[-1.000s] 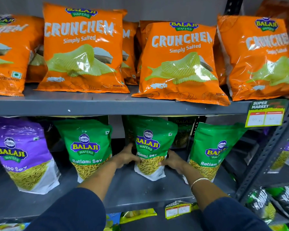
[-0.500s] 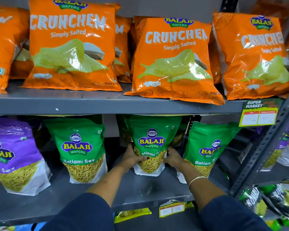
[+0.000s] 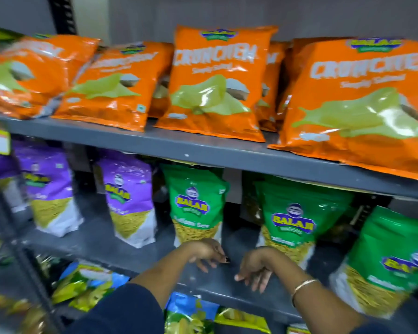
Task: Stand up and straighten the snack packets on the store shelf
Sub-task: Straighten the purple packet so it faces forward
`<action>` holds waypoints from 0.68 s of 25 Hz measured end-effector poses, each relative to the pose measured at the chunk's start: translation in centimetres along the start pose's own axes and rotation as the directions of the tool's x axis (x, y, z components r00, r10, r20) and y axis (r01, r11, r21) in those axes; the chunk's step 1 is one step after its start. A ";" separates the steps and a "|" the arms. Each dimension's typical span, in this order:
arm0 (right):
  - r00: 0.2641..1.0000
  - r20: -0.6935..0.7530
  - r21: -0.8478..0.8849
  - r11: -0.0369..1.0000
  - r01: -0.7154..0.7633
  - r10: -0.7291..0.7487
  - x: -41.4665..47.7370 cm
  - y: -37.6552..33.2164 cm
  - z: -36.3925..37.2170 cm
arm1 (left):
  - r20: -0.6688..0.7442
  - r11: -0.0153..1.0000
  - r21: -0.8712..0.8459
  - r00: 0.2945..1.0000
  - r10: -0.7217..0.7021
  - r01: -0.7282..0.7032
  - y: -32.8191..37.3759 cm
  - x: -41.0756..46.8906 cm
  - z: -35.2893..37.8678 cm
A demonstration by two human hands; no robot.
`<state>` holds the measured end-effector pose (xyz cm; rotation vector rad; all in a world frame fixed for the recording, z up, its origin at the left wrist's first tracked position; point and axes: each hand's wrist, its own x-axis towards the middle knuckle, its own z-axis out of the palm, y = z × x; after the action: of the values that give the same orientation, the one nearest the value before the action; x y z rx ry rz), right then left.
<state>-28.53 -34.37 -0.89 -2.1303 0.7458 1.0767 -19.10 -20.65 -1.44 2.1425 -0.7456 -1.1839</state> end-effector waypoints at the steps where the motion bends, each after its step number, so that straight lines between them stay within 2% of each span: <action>1: 0.994 -0.019 -0.008 0.994 0.106 -0.106 0.2 -2.7 1.1 | 0.015 0.994 0.057 0.996 -0.093 0.092 -2.0 -1.3 -1.8; 4: 0.934 -0.057 0.027 0.935 0.354 -0.352 0.0 -10.7 4.7 | 0.086 0.903 0.166 0.907 -0.413 0.396 -9.4 -4.9 -8.0; 5: 0.908 -0.094 0.029 0.910 0.413 -0.409 0.7 -13.2 5.6 | 0.038 0.876 0.140 0.882 -0.470 0.461 -11.6 -6.2 -10.3; 7: 0.829 -0.245 0.001 0.855 0.518 -0.502 3.0 -17.4 6.8 | -0.261 0.898 0.075 0.878 -0.402 0.434 -15.0 -8.7 -14.6; 8: 0.818 -0.323 0.052 0.854 0.517 -0.476 4.2 -19.2 7.0 | -0.426 0.928 0.070 0.853 -0.303 0.365 -16.6 -9.6 -16.8; 9: 0.796 -0.417 0.140 0.834 0.533 -0.439 5.0 -21.2 7.5 | -0.519 0.970 0.061 0.837 -0.172 0.236 -18.4 -9.5 -19.2; 11: 0.736 -0.559 0.247 0.771 0.587 -0.382 6.0 -23.9 7.9 | -0.511 0.993 -0.062 0.858 0.058 -0.103 -20.1 -8.6 -22.2; 12: 0.707 -0.604 0.278 0.734 0.619 -0.368 7.1 -24.8 7.7 | -0.507 0.969 -0.158 0.858 0.083 -0.187 -20.9 -7.4 -23.1; 15: 0.650 -0.664 0.373 0.589 0.716 -0.369 9.0 -27.4 7.7 | -0.419 0.908 -0.244 0.882 0.217 -0.340 -21.6 -6.3 -23.8; 17: 0.656 -0.630 0.417 0.532 0.737 -0.415 10.0 -28.3 8.6 | -0.498 0.857 -0.287 0.831 0.249 -0.428 -22.1 -6.4 -23.5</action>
<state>-7.41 -11.87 -5.42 -1.7651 0.4063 -0.1156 2.70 3.89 -3.17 1.7476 -0.5951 -0.5523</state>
